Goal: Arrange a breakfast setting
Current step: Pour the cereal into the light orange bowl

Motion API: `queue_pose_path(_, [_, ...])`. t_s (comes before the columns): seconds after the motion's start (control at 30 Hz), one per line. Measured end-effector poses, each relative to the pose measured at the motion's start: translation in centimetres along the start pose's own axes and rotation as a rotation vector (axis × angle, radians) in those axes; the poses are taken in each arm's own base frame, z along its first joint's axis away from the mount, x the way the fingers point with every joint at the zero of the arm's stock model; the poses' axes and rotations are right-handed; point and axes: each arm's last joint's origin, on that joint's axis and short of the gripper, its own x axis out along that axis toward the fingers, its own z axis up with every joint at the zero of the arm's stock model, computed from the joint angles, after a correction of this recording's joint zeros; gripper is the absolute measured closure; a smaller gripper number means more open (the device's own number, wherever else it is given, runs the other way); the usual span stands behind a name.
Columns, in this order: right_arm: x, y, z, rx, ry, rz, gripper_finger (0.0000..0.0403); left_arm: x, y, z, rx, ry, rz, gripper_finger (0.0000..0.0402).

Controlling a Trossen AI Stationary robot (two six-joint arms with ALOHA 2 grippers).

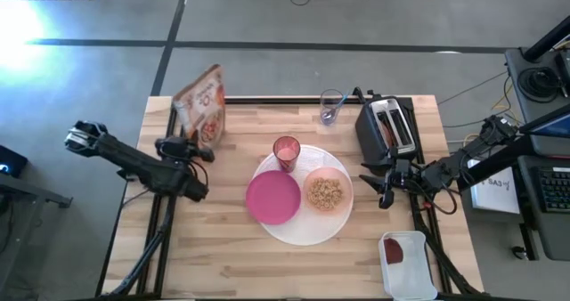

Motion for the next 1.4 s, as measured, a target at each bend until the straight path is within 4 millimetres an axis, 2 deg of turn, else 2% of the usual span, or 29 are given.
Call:
queue_pose_path(0.43, [0.0, 0.0, 0.0, 0.0, 0.0, 0.0, 0.0225, 2.1, 2.2, -3.1, 0.119, -0.012, 0.174, 0.0402])
queue_pose_path(0.73, [0.0, 0.0, 0.0, 0.0, 0.0, 0.0, 0.0225, 3.5, 3.3, -5.4, 0.075, -0.031, 0.27, 0.0402])
queue_pose_path(1.13, [0.0, 0.0, 0.0, 0.0, 0.0, 0.0, 0.0225, 3.7, 2.5, -5.3, 0.076, -0.004, 0.287, 0.04])
queue_pose_path(1.27, [0.0, 0.0, 0.0, 0.0, 0.0, 0.0, 0.0225, 3.7, 1.7, -4.9, 0.051, 0.044, 0.313, 0.0382])
queue_pose_path(1.4, [0.0, 0.0, 0.0, 0.0, 0.0, 0.0, 0.0225, 3.6, 0.9, -4.5, 0.104, 0.109, 0.334, 0.0352])
